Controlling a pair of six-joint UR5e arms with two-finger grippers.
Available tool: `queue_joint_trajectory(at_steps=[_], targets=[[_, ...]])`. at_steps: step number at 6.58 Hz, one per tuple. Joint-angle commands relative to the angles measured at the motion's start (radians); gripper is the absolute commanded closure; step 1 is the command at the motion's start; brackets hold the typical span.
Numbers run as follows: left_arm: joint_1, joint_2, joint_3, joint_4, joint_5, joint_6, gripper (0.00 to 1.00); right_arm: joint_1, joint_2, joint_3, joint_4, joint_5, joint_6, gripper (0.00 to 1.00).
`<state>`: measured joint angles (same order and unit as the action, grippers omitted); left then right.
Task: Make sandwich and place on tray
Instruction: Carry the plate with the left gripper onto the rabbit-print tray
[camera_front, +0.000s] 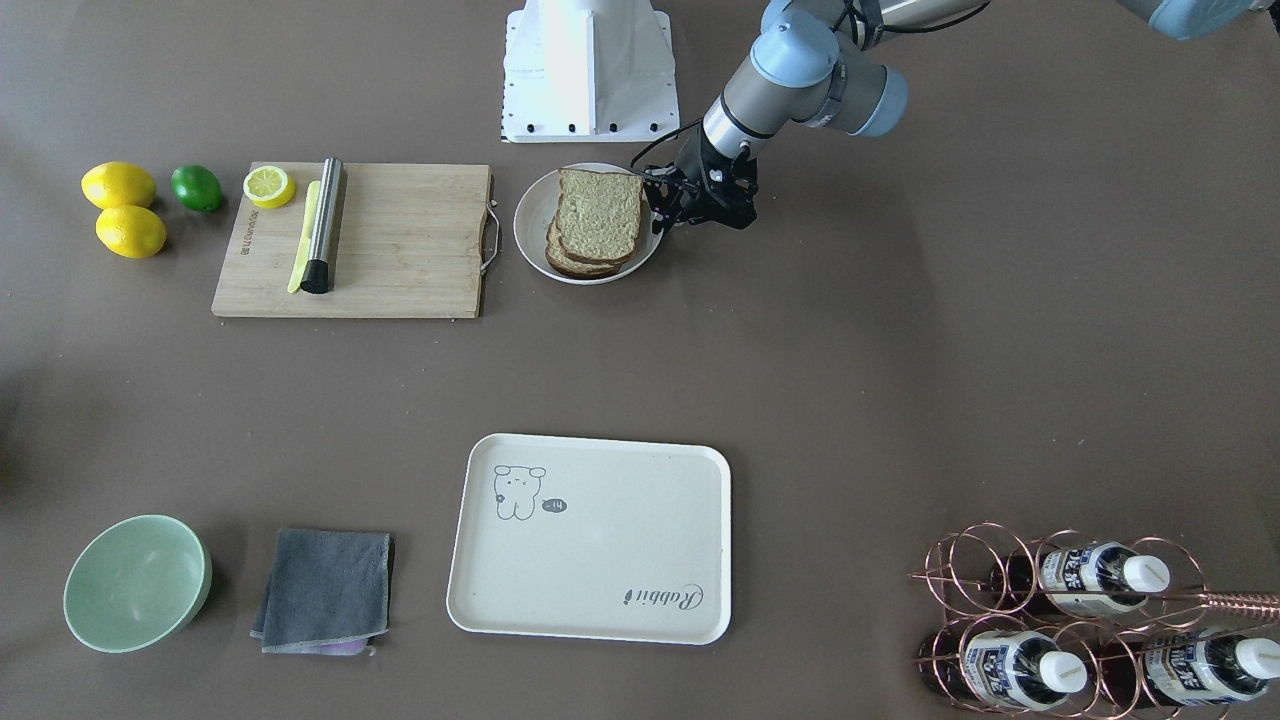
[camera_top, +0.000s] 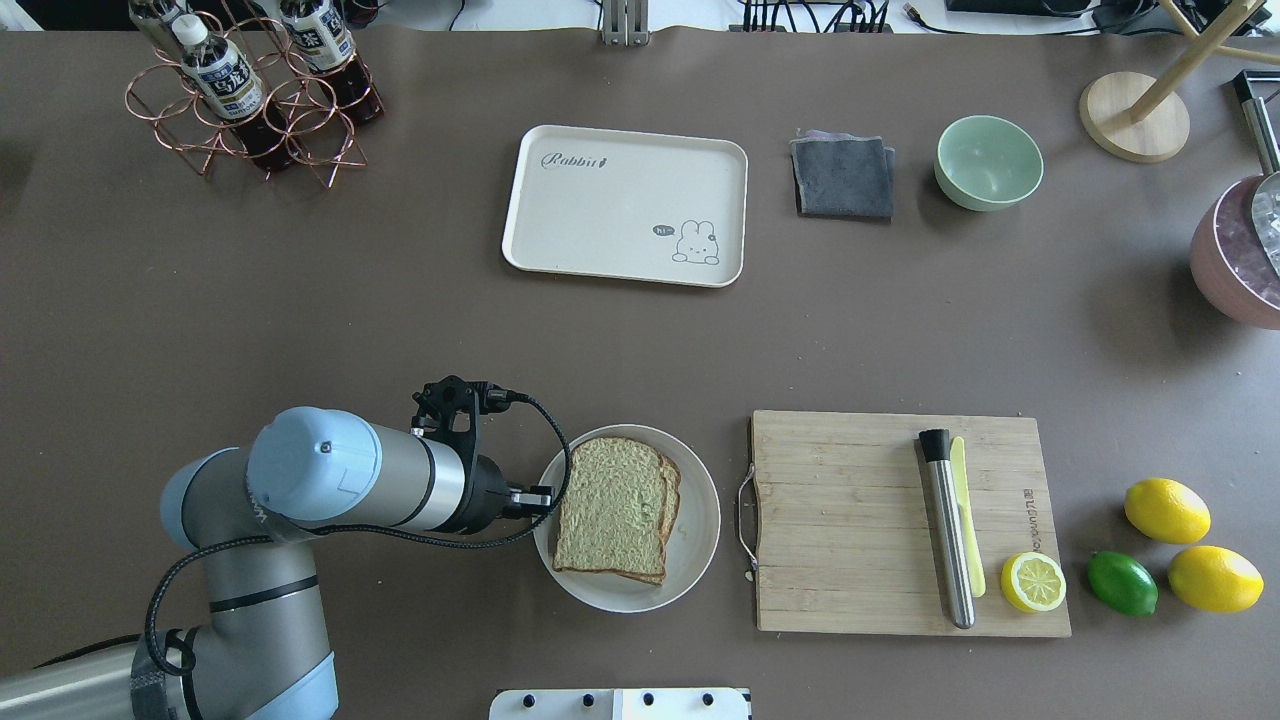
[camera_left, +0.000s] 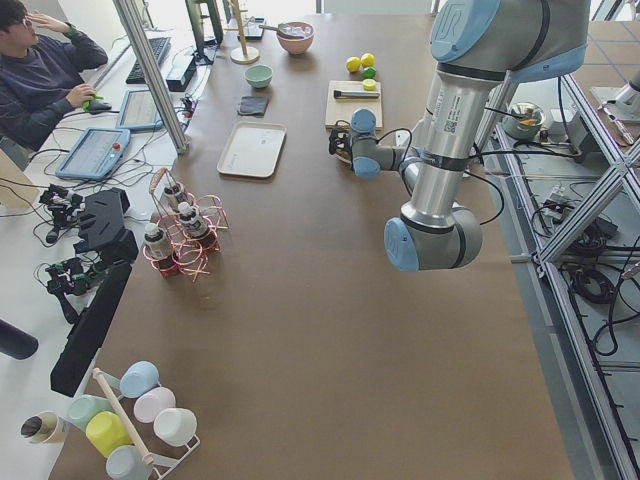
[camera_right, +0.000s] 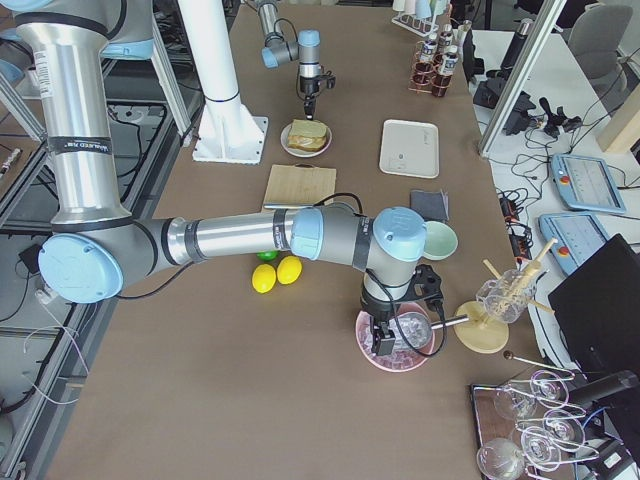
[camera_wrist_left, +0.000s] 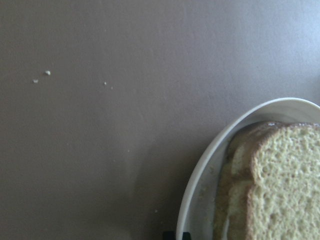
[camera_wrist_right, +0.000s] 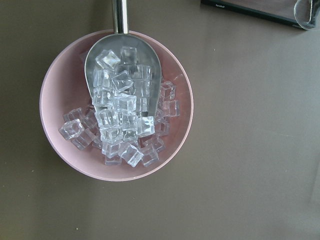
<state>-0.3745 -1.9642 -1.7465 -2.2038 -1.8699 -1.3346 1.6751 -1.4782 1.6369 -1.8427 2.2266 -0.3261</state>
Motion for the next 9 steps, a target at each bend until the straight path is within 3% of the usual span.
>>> queue_joint_trajectory(at_steps=[1,2,4,9], targets=[[-0.151,-0.018,0.005,0.004,-0.174,0.017,1.0,0.0,-0.001,-0.043,0.002,0.001,0.004,0.0],[-0.206,-0.039,0.022,0.015,-0.207,0.062,1.0,0.0,0.001,-0.066,0.003,0.001,0.007,0.0],[-0.297,-0.164,0.156,0.049,-0.251,0.138,1.0,-0.002,0.006,-0.129,0.057,0.01,0.05,0.0],[-0.468,-0.56,0.78,0.036,-0.289,0.356,1.0,-0.005,0.01,-0.143,0.063,0.016,0.052,0.0]])
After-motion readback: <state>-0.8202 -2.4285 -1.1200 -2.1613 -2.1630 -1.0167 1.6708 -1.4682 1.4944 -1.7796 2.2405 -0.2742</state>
